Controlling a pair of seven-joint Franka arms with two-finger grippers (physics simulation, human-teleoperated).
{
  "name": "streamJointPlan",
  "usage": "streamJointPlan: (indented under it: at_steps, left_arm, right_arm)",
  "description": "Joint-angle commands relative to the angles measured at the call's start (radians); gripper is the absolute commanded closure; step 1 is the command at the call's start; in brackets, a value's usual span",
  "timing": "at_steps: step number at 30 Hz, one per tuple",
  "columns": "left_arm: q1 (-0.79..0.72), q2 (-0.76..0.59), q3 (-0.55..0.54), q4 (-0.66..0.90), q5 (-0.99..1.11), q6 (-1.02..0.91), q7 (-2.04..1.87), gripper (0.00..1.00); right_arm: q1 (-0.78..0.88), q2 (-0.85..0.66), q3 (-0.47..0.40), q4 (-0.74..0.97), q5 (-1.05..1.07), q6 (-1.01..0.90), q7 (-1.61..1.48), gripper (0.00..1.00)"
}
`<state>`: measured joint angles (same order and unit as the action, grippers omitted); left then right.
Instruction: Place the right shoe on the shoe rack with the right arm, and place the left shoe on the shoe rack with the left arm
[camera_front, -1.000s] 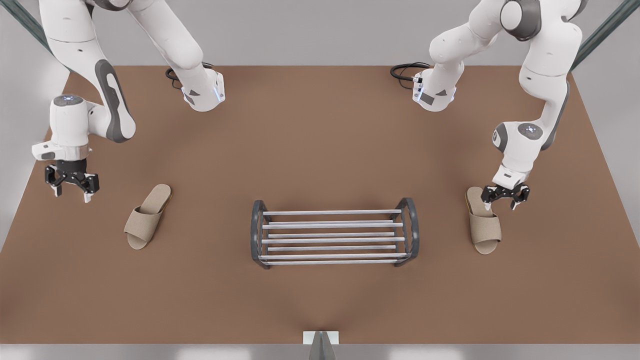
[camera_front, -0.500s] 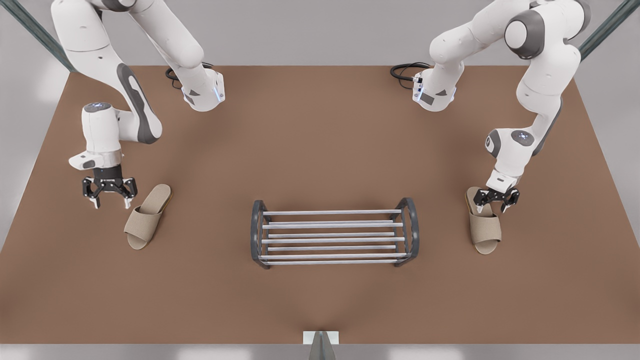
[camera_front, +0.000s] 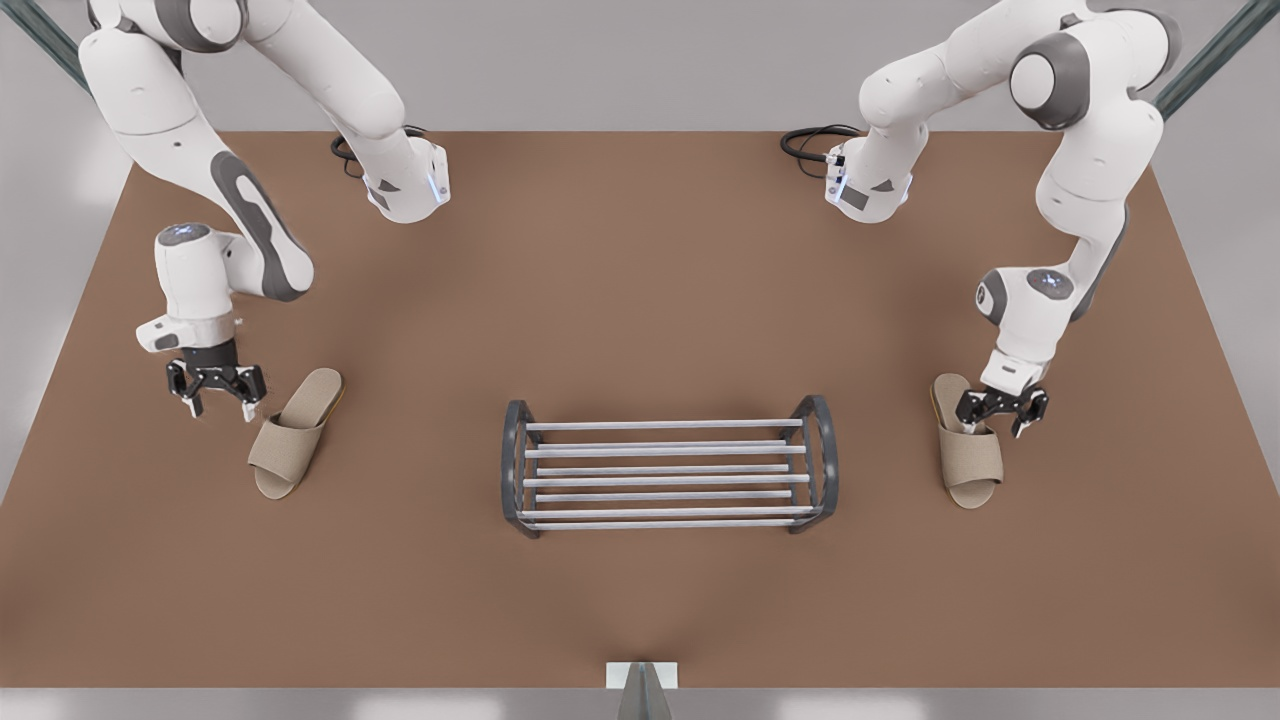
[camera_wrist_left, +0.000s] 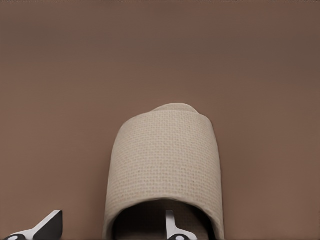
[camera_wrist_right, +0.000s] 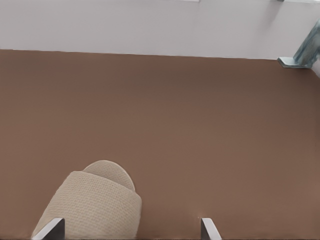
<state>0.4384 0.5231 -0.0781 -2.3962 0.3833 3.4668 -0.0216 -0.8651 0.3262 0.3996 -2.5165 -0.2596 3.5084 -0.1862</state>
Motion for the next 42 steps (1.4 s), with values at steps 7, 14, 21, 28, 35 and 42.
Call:
streamJointPlan:
  at_steps: [7, 14, 21, 28, 35, 42]
  left_arm:
    - [0.000, -0.002, 0.000, 0.009, -0.004, 0.015, 0.000, 0.03]
    - [0.002, -0.002, 0.000, 0.008, -0.006, 0.015, 0.000, 0.45]
    - [0.005, -0.012, -0.002, 0.009, -0.030, 0.014, -0.004, 0.78]
    - [0.003, -0.133, -0.068, 0.137, -0.029, -0.239, -0.116, 0.79]
    - [0.003, -0.218, -0.261, 0.443, -0.029, -0.725, -0.267, 0.79]
    - [-0.131, -0.268, -0.471, 0.710, 0.106, -1.192, -0.521, 0.79]
  right_arm:
    - [-0.307, 0.088, 0.013, -0.004, -0.349, 0.001, 0.007, 0.00]
    - [-0.230, 0.149, 0.051, -0.005, -0.302, 0.001, 0.014, 0.00]
    - [-0.124, 0.152, -0.022, -0.004, -0.283, 0.000, 0.021, 0.00]
    - [0.245, 0.117, -0.271, -0.010, -0.225, 0.001, 0.105, 0.00]
    - [0.206, 0.111, -0.269, -0.021, -0.230, 0.001, 0.274, 0.00]
    - [0.216, 0.116, -0.240, -0.004, -0.219, 0.000, 0.271, 0.00]
